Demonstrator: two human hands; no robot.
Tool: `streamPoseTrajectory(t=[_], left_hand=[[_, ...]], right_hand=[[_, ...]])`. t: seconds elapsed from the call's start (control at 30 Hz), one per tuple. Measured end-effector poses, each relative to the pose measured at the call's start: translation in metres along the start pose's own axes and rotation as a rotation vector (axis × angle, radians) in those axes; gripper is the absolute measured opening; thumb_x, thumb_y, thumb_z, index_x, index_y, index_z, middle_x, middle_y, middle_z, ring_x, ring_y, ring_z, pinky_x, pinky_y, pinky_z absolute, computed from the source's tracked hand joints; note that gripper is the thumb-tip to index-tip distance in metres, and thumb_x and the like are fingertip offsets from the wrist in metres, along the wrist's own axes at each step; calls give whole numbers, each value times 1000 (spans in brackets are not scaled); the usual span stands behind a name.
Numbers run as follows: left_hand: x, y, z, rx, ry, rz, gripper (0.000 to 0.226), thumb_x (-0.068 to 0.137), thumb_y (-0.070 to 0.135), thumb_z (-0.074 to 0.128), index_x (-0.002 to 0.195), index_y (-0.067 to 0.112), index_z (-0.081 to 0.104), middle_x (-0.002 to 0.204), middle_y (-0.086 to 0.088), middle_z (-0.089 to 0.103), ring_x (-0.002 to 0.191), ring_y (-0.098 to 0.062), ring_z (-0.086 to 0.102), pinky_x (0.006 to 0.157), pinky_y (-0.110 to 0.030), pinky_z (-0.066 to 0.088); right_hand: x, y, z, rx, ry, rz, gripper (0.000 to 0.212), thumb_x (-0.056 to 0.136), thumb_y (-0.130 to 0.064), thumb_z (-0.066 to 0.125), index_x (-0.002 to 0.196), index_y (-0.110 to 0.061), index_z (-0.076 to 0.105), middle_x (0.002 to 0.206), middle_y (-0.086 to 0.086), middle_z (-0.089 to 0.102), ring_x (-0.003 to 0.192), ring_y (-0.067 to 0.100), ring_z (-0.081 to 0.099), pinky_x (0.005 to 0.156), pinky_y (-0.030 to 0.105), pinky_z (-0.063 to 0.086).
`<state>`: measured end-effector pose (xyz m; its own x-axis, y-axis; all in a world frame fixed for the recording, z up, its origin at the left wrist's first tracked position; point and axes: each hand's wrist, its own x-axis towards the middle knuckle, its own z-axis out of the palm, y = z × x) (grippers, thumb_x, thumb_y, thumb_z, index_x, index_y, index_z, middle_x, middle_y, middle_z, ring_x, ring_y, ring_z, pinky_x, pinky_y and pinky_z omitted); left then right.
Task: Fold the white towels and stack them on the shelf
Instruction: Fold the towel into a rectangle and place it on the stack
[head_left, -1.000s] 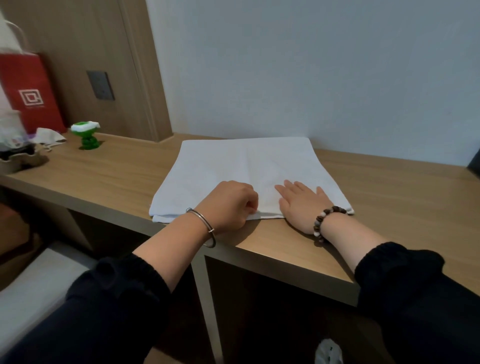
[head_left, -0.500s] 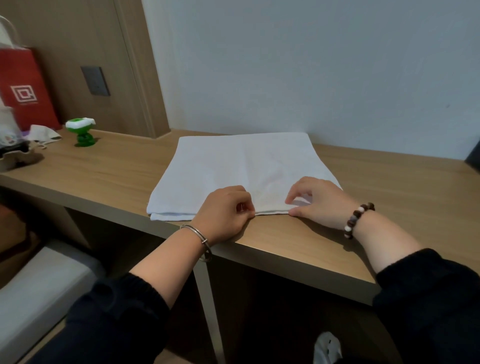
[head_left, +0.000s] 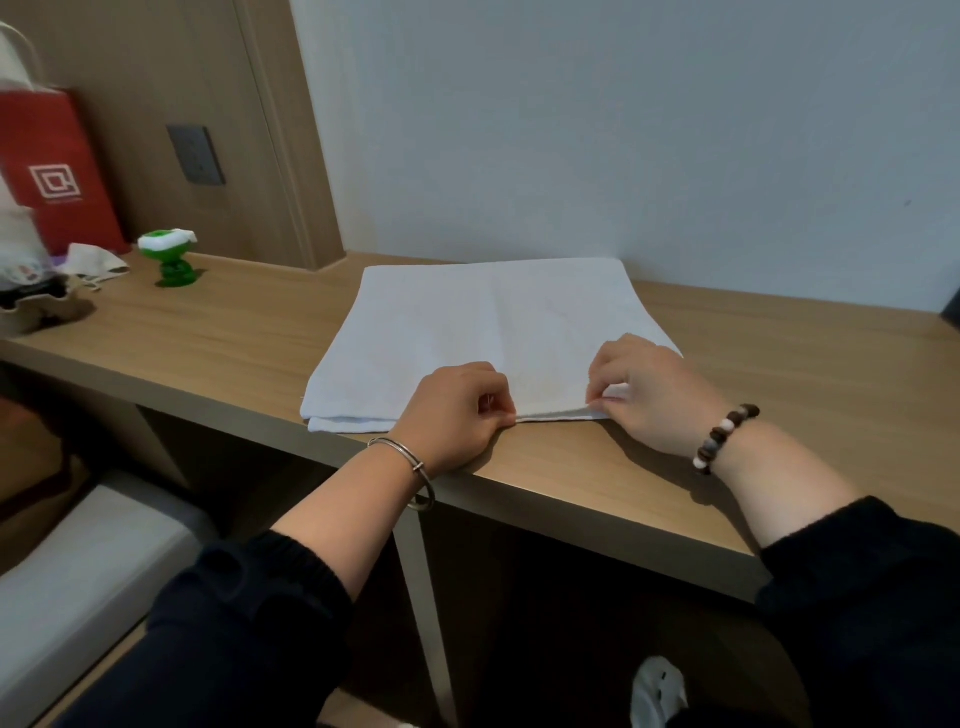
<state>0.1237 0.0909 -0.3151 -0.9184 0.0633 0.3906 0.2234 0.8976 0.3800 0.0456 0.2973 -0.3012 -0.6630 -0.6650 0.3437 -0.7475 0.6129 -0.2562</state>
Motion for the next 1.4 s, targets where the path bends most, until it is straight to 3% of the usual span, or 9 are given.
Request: streamPoseTrajectory(t=[0.2,0.33,0.4,0.5,0.7,0.93,1.1,1.27,1.4], left_hand=[[3,0,-6,60,-53,42,6,84,13,67,78,14,69,76,12,52,73,-10,48,68,-22,37],[6,0,-12,155,-104,61,16,89,26,60,81,14,66,80,7,57,76,-14,52,66,-23,36],[10,12,-8,142,-70,61,21,93,33,53,95,18,68,92,5,60,88,-14,54,72,-24,39],[17,36,10,127,-138,116,40,99,38,41,134,22,51,136,1,49,125,-18,39,99,-30,33],[16,45,39,303,-406,118,55,98,53,19,150,36,12,159,11,7,146,-14,1,117,-44,2],[16,46,41,353,-427,127,57,94,62,17,147,46,7,159,12,2,146,-14,-1,116,-48,1],[17,45,40,366,-428,127,56,93,64,16,146,49,6,159,11,2,146,-15,-1,116,-49,2],[17,45,41,370,-430,132,56,93,65,16,146,50,5,159,11,2,146,-16,-1,116,-50,2],[18,45,42,368,-433,132,56,92,66,16,145,51,5,159,11,2,146,-16,-1,116,-50,2]], right_hand=[[-12,13,-6,153,-102,113,11,87,-18,67,82,-26,72,84,-12,60,76,0,52,65,8,36],[-18,36,-14,347,246,421,16,90,-14,60,81,-23,71,78,-13,63,67,2,55,57,19,38],[-17,49,-18,277,350,635,25,90,-17,54,68,-15,65,59,-5,60,55,17,53,49,23,33],[-17,56,-18,149,202,771,48,92,-26,50,45,-11,48,33,-3,41,47,22,41,45,26,23],[-15,58,-20,156,44,762,49,90,-34,55,47,-13,44,47,4,42,48,22,39,48,26,28],[-17,53,-29,119,-90,790,39,87,-24,57,52,-8,54,52,6,47,53,25,46,48,25,32],[-18,49,-30,170,4,812,33,80,-12,54,47,-9,55,53,10,51,54,26,47,49,24,35],[-16,48,-27,88,-78,818,49,93,-37,52,55,-8,42,54,6,38,51,22,38,51,28,30],[-17,46,-28,113,-85,809,37,90,-29,57,62,-6,49,61,9,43,60,24,45,58,30,36]])
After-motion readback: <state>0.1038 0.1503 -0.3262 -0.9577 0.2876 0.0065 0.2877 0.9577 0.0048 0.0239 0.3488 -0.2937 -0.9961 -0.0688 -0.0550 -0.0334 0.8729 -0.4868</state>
